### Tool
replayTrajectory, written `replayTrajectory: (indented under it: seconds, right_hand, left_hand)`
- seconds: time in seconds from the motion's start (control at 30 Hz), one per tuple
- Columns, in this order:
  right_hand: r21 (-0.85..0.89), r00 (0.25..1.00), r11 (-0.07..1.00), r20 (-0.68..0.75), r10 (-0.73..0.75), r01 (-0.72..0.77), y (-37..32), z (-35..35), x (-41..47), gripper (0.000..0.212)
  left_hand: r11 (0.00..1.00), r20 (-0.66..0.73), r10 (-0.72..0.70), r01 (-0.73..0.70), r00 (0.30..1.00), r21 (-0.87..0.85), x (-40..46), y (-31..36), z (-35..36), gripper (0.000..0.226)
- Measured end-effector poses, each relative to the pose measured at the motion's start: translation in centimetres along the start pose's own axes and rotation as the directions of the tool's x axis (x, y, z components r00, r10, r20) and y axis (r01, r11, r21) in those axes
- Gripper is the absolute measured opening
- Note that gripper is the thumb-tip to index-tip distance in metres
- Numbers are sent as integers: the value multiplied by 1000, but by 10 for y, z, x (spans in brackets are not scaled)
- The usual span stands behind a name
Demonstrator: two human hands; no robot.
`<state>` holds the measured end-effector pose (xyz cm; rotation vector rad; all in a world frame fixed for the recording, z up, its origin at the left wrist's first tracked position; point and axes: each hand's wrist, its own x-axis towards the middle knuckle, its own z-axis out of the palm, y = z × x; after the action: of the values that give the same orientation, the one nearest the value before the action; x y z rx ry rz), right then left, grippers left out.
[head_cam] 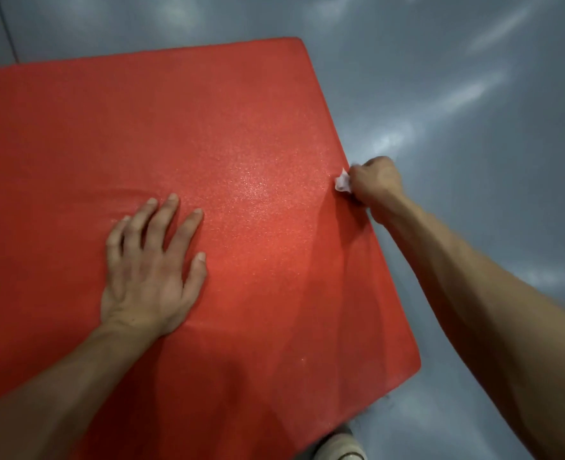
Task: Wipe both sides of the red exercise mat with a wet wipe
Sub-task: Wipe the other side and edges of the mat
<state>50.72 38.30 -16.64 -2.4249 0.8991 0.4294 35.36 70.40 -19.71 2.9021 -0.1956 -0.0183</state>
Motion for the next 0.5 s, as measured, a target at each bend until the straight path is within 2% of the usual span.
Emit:
replayTrajectory:
  seconds: [0.13, 0.23, 0.33, 0.4, 0.5]
  right_hand:
    - [-84, 999, 996, 36, -19, 22, 23, -16, -32, 33]
    - [-169, 990, 985, 144, 14, 11, 60, -26, -61, 25]
    - [-226, 985, 974, 174, 8, 32, 71, -36, -80, 34]
    - [-213, 979, 975, 201, -25, 68, 60, -46, -96, 35]
    - [-166, 953, 958, 233, -192, 234, 26, -68, -130, 35]
  left_hand:
    - [1000, 14, 1, -1, 1000, -15, 0, -2, -1, 61]
    - [1000, 42, 18, -17, 999, -22, 2, -7, -1, 60]
    - [997, 121, 37, -28, 992, -73, 4, -10, -5, 63]
    - [990, 240, 47, -14, 970, -138, 6, -16, -16, 67]
    - [985, 473, 92, -10, 876, -174, 14, -25, -45, 78]
